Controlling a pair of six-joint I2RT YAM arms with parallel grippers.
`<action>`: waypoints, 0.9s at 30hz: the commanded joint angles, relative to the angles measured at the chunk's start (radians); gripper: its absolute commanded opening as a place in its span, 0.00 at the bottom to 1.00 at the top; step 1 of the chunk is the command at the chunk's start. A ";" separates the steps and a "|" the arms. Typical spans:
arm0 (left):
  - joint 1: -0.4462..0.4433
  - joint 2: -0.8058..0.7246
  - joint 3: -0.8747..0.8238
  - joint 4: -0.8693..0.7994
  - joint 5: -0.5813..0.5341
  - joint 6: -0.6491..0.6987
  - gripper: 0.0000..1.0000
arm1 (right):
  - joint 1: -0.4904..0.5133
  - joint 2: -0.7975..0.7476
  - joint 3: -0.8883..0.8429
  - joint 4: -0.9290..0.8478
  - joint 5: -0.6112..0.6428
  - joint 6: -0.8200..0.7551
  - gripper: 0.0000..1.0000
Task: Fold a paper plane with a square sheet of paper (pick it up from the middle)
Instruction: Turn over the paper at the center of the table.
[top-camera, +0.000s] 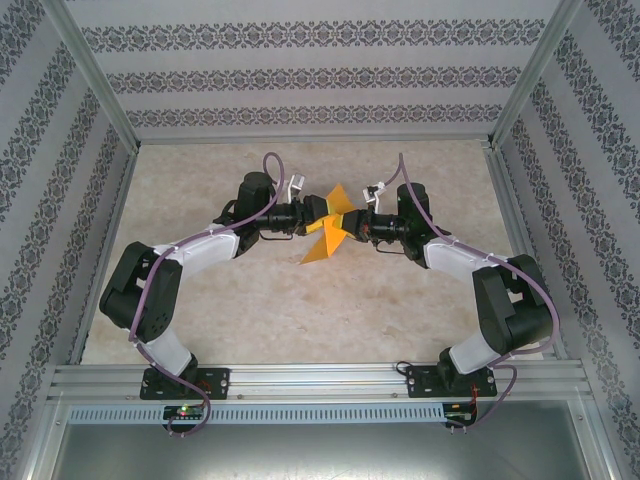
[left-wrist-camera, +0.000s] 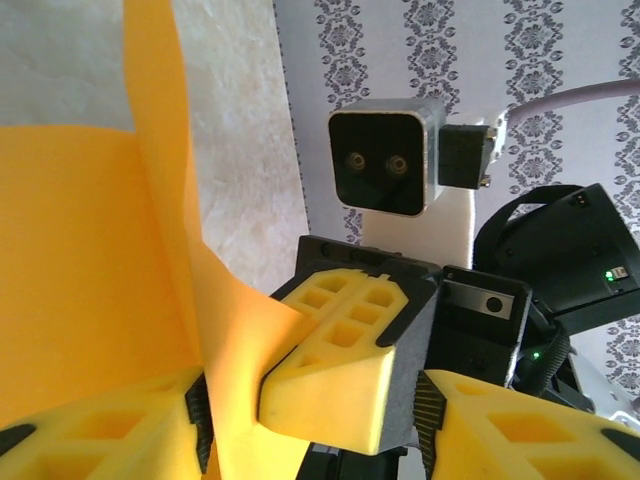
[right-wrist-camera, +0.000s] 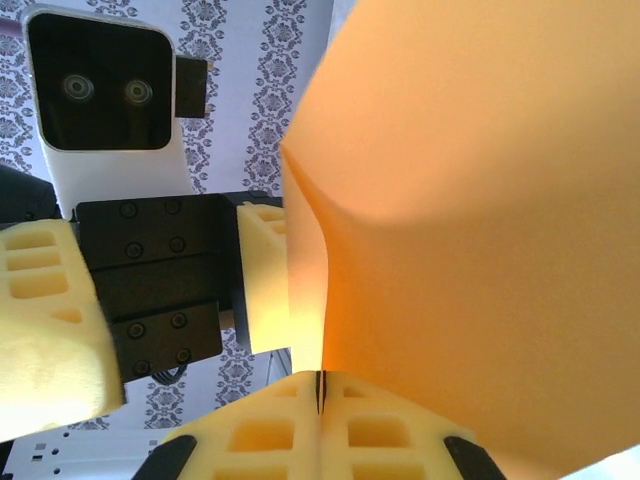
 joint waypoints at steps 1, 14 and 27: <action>-0.008 0.009 0.028 -0.033 0.035 0.042 0.54 | -0.009 -0.010 -0.019 0.035 -0.009 0.006 0.00; -0.009 0.041 0.071 -0.143 0.048 0.115 0.25 | -0.009 -0.008 -0.008 0.028 -0.018 0.007 0.02; -0.010 0.051 0.098 -0.226 0.036 0.174 0.12 | -0.009 -0.011 -0.009 -0.008 -0.012 -0.019 0.07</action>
